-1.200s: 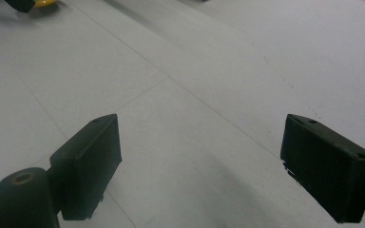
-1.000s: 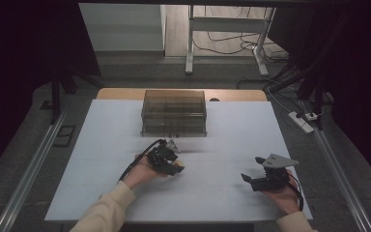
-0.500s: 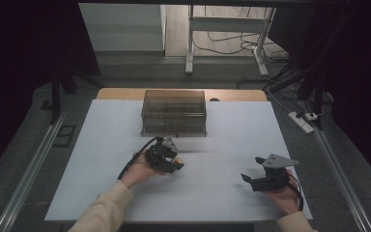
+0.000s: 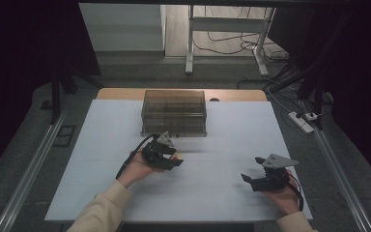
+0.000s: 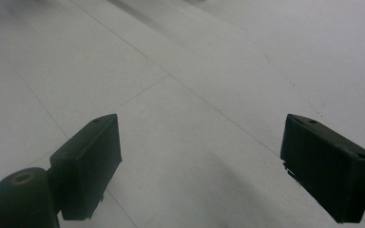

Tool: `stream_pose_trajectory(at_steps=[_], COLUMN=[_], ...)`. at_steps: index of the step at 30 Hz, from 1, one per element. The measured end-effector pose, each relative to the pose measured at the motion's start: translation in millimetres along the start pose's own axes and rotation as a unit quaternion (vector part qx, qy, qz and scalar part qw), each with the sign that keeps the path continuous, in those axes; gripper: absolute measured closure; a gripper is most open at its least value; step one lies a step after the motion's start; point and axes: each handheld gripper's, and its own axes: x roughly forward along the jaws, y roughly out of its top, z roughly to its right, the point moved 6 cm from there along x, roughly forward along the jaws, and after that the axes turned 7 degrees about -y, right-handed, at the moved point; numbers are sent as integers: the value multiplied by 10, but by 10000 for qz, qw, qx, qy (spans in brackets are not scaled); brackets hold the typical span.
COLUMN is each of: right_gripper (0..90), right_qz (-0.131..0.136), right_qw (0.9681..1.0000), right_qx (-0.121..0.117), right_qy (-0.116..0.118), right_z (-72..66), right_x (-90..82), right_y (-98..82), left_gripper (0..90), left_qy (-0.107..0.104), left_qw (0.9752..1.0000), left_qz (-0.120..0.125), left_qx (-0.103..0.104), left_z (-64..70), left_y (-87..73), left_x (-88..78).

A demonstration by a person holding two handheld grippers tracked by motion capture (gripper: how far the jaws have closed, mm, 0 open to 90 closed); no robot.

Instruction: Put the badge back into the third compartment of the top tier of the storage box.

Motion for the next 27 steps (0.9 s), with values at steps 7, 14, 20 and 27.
stream_pose_trajectory(at_steps=[7, 14, 20, 27], right_gripper=[134, 133, 133, 133], right_qz=[1, 18, 18, 36], right_qw=[10000, 10000, 10000, 10000], right_qx=[-5, -29, -29, -12], right_qy=[-1, 40, 36, 39], right_z=[0, -12, -9, -9], right_x=[0, -2, -4, -3], right_y=[0, 3, 3, 5], left_gripper=[469, 469, 469, 469], left_qy=[-11, 70, 53, 33], left_qw=[9998, 9991, 9980, 9964], left_qz=[218, 411, 625, 850], left_qx=[-5, 13, -33, -68], left_z=[7, 5, -9, -17], left_y=[43, 71, 93, 122], left_x=[-104, -200, -301, -407])
